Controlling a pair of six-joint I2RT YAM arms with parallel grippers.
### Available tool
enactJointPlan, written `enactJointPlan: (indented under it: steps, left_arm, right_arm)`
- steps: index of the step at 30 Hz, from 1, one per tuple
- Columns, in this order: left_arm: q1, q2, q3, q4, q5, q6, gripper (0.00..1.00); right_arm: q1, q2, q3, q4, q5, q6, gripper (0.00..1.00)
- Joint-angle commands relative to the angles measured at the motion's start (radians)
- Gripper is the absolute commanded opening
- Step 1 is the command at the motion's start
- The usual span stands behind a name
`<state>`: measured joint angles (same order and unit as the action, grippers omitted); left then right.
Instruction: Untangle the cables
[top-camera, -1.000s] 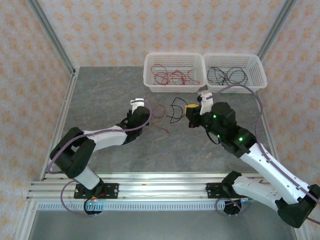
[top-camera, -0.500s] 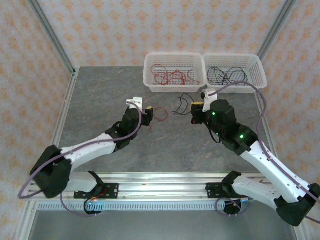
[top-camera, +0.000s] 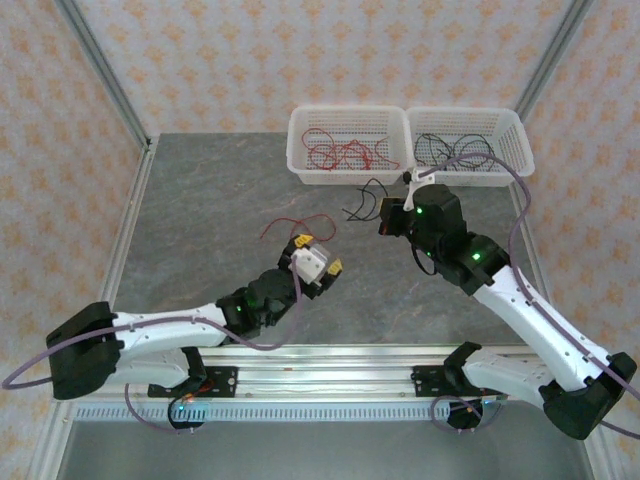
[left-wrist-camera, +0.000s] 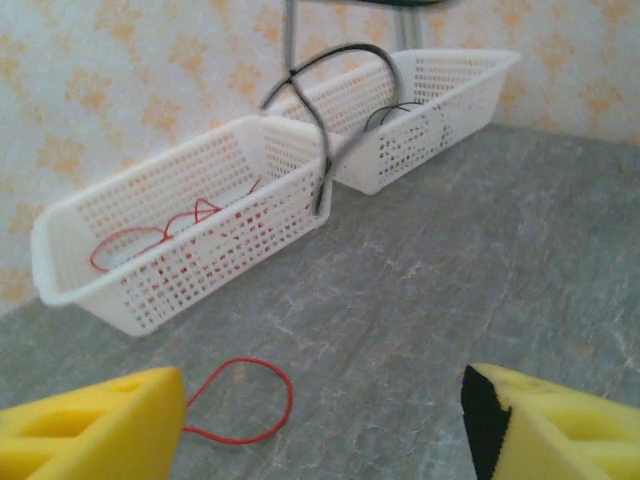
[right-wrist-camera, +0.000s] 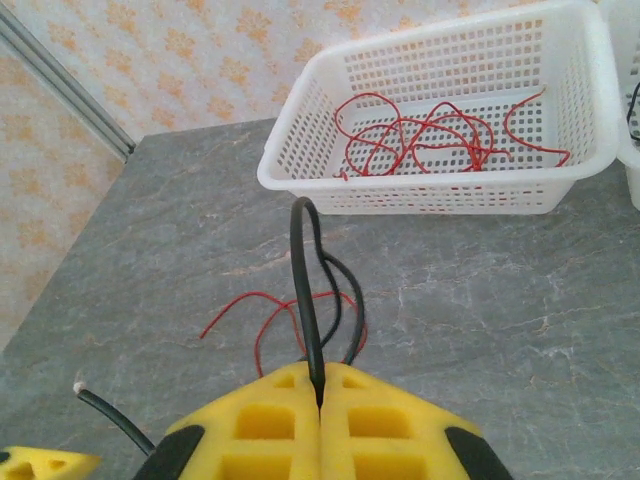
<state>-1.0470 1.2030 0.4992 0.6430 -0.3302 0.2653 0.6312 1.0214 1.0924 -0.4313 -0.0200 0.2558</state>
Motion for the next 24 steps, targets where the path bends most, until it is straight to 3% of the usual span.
enactJointPlan:
  steps: [1, 5, 18, 22, 23, 24]
  left_arm:
    - [-0.01, 0.051, -0.023, 0.312, -0.021, 0.173, 0.83]
    - [-0.007, 0.172, 0.029, 0.457, -0.098, 0.236, 0.92]
    - [0.072, 0.45, 0.258, 0.588, -0.116, 0.23, 0.9]
    - [0.096, 0.495, 0.296, 0.594, -0.1, 0.227, 0.74]
    - [0.098, 0.502, 0.3, 0.596, -0.098, 0.227, 0.62]
    - [0.099, 0.506, 0.302, 0.603, -0.095, 0.227, 0.42]
  right_arm:
    - [-0.008, -0.005, 0.036, -0.004, -0.01, 0.04, 0.0]
    - [-0.008, -0.009, 0.033, 0.007, -0.034, 0.05, 0.0]
    - [-0.008, -0.029, -0.005, 0.032, -0.078, 0.069, 0.0]
    - [-0.008, -0.038, -0.012, 0.032, -0.08, 0.071, 0.0]
    - [-0.008, -0.04, -0.014, 0.031, -0.08, 0.071, 0.0]
    - [-0.008, -0.043, -0.012, 0.028, -0.075, 0.071, 0.0]
